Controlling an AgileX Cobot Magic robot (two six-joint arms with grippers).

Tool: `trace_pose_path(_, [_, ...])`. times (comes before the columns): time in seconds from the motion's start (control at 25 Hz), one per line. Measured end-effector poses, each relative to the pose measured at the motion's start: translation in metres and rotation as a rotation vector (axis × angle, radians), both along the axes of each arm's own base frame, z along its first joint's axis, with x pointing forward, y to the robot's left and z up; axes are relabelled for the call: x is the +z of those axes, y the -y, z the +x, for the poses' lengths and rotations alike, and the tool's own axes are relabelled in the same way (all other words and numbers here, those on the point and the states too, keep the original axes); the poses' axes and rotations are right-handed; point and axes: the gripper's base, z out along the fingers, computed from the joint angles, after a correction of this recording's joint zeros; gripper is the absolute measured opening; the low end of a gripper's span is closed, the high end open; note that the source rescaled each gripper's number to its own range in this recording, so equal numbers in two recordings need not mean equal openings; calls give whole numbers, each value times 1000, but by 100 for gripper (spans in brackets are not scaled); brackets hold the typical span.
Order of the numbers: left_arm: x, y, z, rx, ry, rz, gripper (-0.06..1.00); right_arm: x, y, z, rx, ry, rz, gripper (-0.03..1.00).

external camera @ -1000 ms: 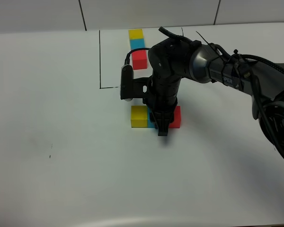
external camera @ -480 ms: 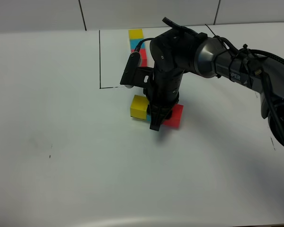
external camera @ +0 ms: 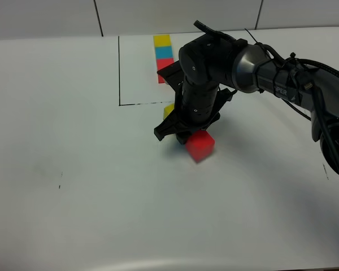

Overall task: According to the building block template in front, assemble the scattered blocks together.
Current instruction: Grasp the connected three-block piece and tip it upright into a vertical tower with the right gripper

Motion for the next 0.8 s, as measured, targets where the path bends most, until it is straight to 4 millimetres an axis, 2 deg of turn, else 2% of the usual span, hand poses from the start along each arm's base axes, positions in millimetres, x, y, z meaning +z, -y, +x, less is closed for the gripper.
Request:
trace_pose_path(0.12, [0,0,0,0,0,0,67,0,1,1,-176,-9,20,2])
trace_pose_path(0.24, [0,0,0,0,0,0,67,0,0,1,-257,-16,34,2])
trace_pose_path(0.6, [0,0,0,-1,0,1,67,0,0,2,-379,-16,64,2])
trace_pose_path(0.8, [0,0,0,-1,0,1,67,-12,-2,2,-398,-41,57,2])
